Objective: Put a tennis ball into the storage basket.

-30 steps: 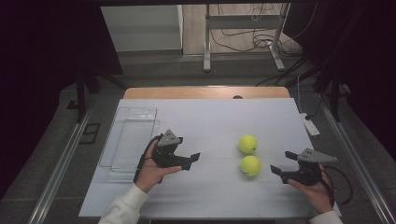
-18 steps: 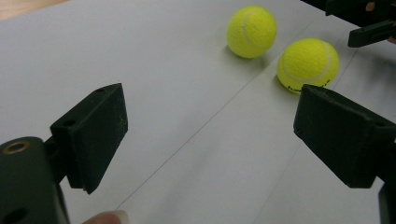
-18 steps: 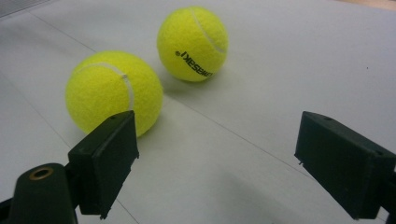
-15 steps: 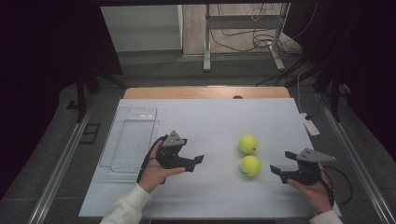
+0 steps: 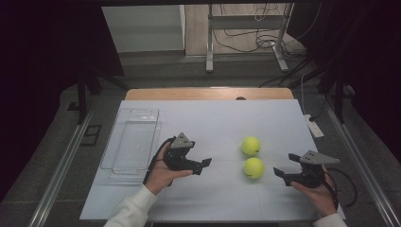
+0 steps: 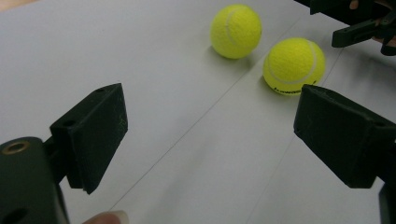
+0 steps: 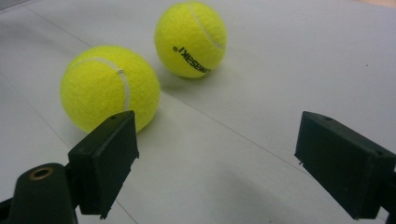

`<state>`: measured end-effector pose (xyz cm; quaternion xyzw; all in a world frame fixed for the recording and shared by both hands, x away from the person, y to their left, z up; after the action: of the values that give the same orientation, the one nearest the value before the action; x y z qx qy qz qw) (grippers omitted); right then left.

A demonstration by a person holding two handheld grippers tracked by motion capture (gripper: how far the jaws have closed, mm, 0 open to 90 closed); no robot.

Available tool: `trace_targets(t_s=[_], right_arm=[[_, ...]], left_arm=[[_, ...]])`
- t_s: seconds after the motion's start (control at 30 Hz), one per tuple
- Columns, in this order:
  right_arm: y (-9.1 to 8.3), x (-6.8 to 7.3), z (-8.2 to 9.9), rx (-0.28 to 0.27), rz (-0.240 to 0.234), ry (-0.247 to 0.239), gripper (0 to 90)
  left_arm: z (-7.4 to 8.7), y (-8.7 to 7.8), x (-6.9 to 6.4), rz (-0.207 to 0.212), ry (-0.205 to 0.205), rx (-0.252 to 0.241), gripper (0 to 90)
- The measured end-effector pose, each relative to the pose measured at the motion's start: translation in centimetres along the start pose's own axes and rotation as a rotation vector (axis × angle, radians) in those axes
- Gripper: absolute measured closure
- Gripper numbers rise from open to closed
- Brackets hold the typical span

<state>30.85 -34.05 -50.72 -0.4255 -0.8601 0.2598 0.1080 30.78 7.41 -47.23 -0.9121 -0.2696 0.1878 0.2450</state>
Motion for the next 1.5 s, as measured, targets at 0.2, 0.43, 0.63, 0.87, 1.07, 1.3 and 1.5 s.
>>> trace_targets(t_s=[0.2,0.43,0.63,0.87,1.07,1.3,1.5], right_arm=[[0.0,0.0,0.0,0.001,0.000,0.000,13.3],[0.0,0.0,0.1,0.006,0.001,-0.002,13.3],[0.0,0.0,0.1,0.005,-0.002,-0.002,13.3],[0.0,-0.1,0.1,0.002,0.004,0.001,13.3],[0.0,0.0,0.1,0.004,0.001,-0.003,13.3],[0.0,0.0,0.1,0.008,0.002,-0.007,13.3],[0.0,0.1,0.1,0.009,0.002,-0.007,13.4]], left_arm=[[-0.4,0.5,-0.3,0.014,0.009,0.003,10.8],[-0.9,1.1,-0.7,0.026,0.020,0.006,10.8],[-1.4,1.5,-1.0,0.037,0.030,0.008,10.8],[-1.8,2.0,-1.3,0.047,0.039,0.013,10.8],[-2.0,2.4,-1.4,0.052,0.038,0.018,10.9],[-2.3,2.9,-1.5,0.064,0.041,0.026,10.9],[-2.6,3.5,-1.7,0.079,0.047,0.031,10.8]])
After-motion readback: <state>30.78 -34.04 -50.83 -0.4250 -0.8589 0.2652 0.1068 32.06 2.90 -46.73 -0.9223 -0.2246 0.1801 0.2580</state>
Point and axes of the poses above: each handheld gripper's, and its own axes: y roughly forward along the jaws, z roughly out of its underside, x roughly to its left, the point moved 1 cm from there along y, roughly forward along the jaws, and after that the axes turned 5 degrees about z, right-handed, at the moved point
